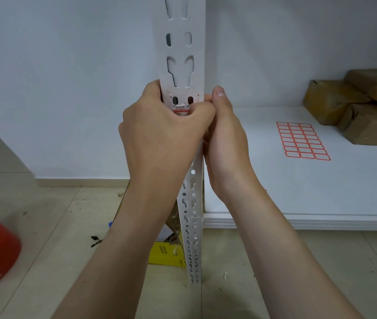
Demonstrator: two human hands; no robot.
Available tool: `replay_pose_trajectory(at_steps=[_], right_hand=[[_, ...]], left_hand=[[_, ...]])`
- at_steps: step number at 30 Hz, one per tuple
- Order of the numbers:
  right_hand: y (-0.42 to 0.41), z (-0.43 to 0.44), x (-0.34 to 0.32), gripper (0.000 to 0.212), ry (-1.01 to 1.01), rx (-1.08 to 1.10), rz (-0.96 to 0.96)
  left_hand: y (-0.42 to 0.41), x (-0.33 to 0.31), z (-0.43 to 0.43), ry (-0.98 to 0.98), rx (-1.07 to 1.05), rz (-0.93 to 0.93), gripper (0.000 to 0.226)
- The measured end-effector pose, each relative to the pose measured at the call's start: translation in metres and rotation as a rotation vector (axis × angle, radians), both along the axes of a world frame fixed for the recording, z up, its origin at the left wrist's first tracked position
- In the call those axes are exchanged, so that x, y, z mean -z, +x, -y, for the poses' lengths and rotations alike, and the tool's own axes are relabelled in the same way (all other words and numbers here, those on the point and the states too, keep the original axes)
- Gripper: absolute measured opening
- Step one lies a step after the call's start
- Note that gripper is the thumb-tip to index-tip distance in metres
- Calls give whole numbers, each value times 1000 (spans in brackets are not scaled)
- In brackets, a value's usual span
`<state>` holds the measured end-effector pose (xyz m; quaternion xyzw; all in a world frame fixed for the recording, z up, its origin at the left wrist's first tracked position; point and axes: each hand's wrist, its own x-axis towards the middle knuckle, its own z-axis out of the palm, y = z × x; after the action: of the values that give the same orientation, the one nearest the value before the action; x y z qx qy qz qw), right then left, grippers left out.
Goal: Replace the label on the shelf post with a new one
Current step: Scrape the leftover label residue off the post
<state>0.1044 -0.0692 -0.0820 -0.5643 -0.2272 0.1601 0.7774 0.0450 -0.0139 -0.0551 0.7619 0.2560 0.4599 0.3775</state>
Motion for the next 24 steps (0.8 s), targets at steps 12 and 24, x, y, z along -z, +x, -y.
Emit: replay_pose_trajectory(at_steps=[12,24], right_hand=[[0,3,0,62,-25,-22,28],[1,0,2,74,9,-9,6]], left_hand=[[-1,4,-21,45,33,8,32],[-11,7,-25,30,330,88,20]])
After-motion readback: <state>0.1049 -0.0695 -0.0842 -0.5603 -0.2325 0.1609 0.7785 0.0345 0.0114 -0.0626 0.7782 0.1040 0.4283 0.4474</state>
